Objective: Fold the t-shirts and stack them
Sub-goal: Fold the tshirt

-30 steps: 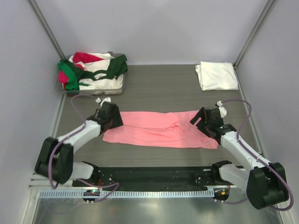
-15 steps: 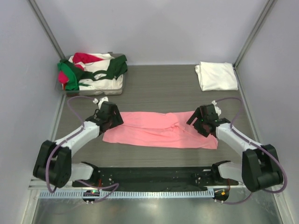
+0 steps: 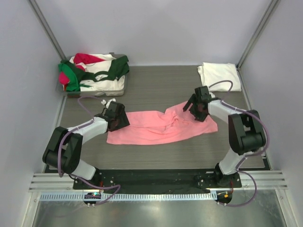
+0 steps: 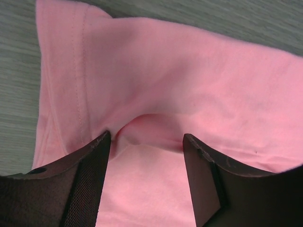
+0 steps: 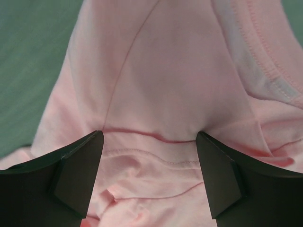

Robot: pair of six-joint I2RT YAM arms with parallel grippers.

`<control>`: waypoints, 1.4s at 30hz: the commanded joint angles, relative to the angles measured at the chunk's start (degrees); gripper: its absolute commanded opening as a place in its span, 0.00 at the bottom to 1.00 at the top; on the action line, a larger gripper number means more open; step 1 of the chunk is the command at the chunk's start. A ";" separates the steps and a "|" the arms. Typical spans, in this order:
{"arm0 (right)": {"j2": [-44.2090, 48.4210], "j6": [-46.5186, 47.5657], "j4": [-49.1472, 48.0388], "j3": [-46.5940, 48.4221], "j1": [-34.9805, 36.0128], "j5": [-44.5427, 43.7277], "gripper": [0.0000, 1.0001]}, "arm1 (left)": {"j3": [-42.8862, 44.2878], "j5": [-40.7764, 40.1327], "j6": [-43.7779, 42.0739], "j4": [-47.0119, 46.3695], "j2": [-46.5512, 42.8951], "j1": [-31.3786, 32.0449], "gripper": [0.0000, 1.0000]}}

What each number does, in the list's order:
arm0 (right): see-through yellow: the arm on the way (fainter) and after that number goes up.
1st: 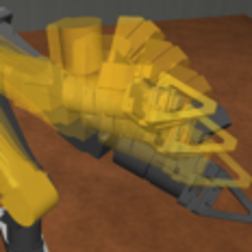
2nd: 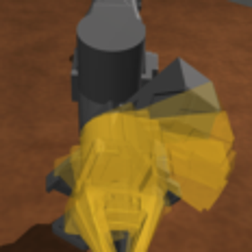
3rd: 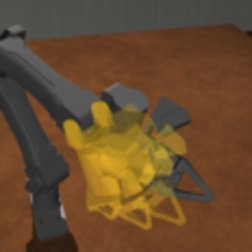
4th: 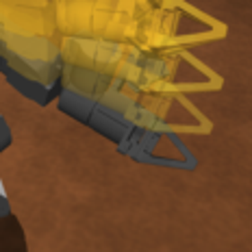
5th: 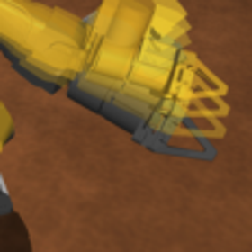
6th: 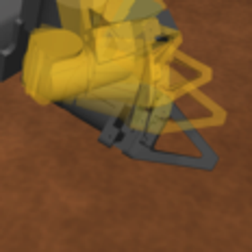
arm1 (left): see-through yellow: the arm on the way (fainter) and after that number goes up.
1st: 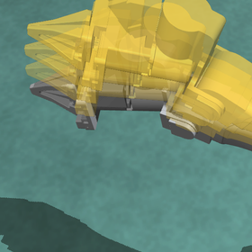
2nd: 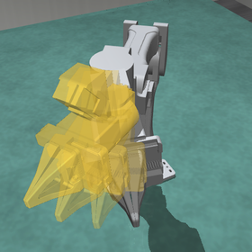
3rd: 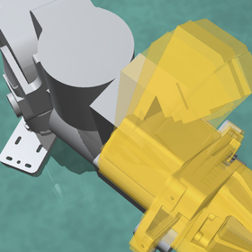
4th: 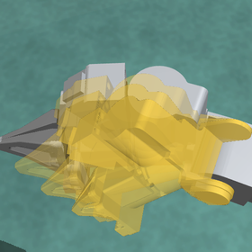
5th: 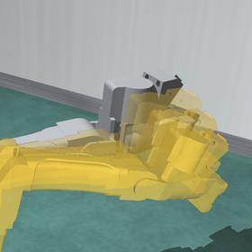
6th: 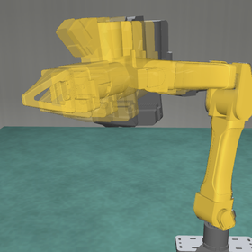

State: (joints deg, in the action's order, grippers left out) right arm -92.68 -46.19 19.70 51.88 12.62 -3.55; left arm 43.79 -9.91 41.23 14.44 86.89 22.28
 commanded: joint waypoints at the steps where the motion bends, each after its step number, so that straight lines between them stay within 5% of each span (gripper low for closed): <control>1: -12.49 4.26 0.50 8.48 -0.41 1.26 0.86 | -6.16 4.37 5.25 4.72 -1.19 2.76 0.64; 10: -37.36 9.37 9.56 43.28 -0.23 5.74 0.85 | -14.17 13.41 26.24 2.01 -4.28 22.85 0.65; 16: -52.30 9.55 12.55 64.81 0.47 13.56 0.85 | -7.06 18.77 36.45 -5.52 1.42 38.42 0.68; 19: -56.98 8.93 13.08 74.66 0.74 15.15 0.85 | -5.47 24.76 41.53 -16.05 5.29 41.16 0.68; 23: -63.75 7.53 12.99 86.60 0.82 16.91 0.85 | -0.74 26.52 41.04 -17.69 12.23 42.67 0.67; 27: -66.05 6.73 9.93 88.40 1.09 20.25 0.85 | 4.19 27.14 37.52 -14.62 14.00 42.58 0.67; 31: -63.60 7.35 8.16 85.41 1.35 20.95 0.86 | 11.74 23.37 31.21 -1.22 12.60 42.58 0.68; 38: -54.99 8.93 8.42 84.44 1.27 22.36 0.91 | 27.38 5.91 21.36 22.02 5.14 42.58 0.72; 42: -47.52 10.16 10.26 83.92 1.35 22.45 0.95 | 29.25 -2.89 19.33 29.41 -0.49 42.58 0.74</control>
State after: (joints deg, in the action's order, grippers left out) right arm -150.19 -38.28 26.70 135.98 13.41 18.15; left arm 70.72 -1.67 64.99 32.60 92.03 64.64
